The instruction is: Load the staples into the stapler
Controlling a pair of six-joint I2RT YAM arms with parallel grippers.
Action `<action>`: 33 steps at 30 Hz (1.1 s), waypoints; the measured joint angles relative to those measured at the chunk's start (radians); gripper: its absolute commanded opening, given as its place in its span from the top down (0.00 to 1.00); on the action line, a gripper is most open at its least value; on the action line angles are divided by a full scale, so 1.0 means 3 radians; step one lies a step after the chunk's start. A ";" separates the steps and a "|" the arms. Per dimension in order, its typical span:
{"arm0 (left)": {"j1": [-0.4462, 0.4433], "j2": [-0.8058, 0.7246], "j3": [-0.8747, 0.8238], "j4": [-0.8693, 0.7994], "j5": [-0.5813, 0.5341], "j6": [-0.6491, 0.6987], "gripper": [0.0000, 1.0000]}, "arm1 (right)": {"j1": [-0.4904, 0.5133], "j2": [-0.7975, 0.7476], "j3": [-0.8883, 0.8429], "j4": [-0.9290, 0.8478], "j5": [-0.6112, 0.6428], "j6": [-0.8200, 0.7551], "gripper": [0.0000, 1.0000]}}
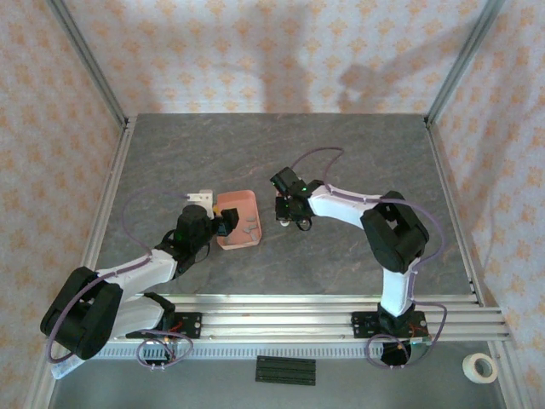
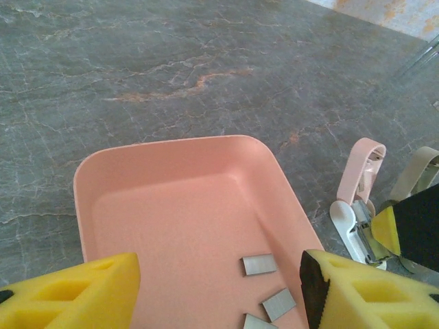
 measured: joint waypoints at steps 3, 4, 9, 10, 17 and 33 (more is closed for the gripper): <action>0.0000 0.0000 0.0000 0.0000 0.0011 0.0001 0.36 | 0.0001 -0.0039 -0.0032 0.0037 -0.0065 0.0025 0.86; 0.0000 -0.0001 0.0000 0.0000 0.0011 0.0001 0.36 | 0.0003 -0.0061 -0.0050 0.0043 -0.0084 0.0034 0.85; 0.0000 -0.0006 0.0000 -0.0001 0.0013 0.0001 0.36 | 0.0004 -0.0170 -0.0074 0.0042 -0.0109 0.0118 0.81; 0.0000 -0.0010 0.0000 -0.0003 0.0013 0.0001 0.36 | 0.0004 -0.0196 -0.0074 0.0042 -0.0107 0.0137 0.80; 0.0000 -0.0045 0.0000 -0.0004 0.0017 0.0003 0.36 | -0.0028 -0.0242 -0.0080 0.0001 -0.0130 0.0309 0.74; 0.0000 -0.0045 0.0121 -0.0029 0.0261 0.0240 0.36 | -0.0244 -0.0323 -0.0443 0.0491 -0.0533 0.0666 0.72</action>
